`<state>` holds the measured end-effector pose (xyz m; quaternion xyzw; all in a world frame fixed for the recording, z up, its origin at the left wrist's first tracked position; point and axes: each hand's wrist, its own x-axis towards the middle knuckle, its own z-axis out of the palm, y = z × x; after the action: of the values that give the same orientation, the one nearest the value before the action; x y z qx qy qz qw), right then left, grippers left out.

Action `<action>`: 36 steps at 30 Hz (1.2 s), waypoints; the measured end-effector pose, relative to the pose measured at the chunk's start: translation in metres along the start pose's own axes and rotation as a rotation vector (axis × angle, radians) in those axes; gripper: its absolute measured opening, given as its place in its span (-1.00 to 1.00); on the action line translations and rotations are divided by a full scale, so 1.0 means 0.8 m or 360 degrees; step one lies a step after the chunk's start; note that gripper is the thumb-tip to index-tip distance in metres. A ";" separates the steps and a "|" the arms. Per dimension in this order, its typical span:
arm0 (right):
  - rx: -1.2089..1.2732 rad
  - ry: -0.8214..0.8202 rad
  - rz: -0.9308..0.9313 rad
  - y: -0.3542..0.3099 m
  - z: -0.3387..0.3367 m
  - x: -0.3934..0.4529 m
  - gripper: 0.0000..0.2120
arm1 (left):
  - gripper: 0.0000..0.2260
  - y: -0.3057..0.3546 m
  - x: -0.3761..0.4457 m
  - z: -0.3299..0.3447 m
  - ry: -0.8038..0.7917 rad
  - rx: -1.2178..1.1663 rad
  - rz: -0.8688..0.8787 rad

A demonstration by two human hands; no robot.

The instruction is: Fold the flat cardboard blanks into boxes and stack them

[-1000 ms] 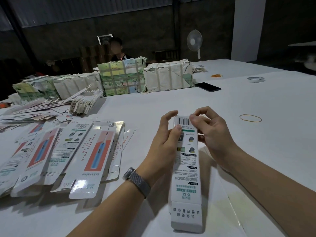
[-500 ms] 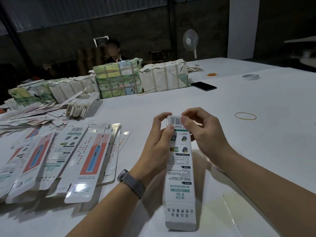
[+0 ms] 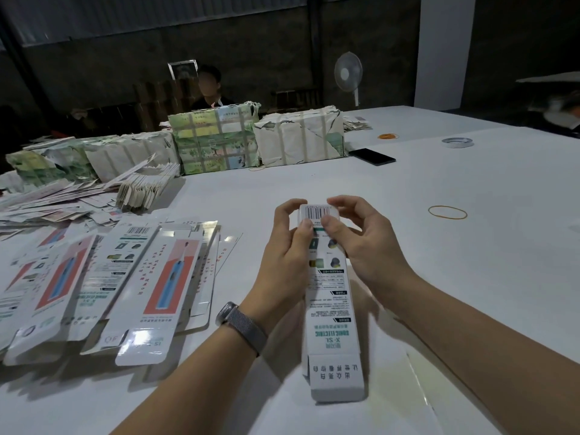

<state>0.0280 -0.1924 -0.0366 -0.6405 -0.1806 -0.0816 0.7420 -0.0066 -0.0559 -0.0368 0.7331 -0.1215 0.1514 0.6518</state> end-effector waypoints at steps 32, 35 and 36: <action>-0.2729 0.0398 0.0662 -0.188 -0.381 -0.061 -0.56 | -0.69 -0.012 0.001 0.003 -0.0124 0.0078 0.0074; -0.2815 0.0487 0.0763 -0.193 -0.431 -0.066 -0.65 | -0.61 -0.011 -0.001 0.000 -0.0123 0.0152 0.0032; -0.2881 0.0509 0.0770 -0.194 -0.441 -0.066 -0.68 | -0.58 -0.011 0.000 -0.001 -0.0116 0.0183 0.0015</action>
<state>-0.0179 -0.5694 0.0460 -0.9735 0.1923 -0.1213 -0.0233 -0.0033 -0.0541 -0.0452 0.7738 -0.1399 0.1344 0.6030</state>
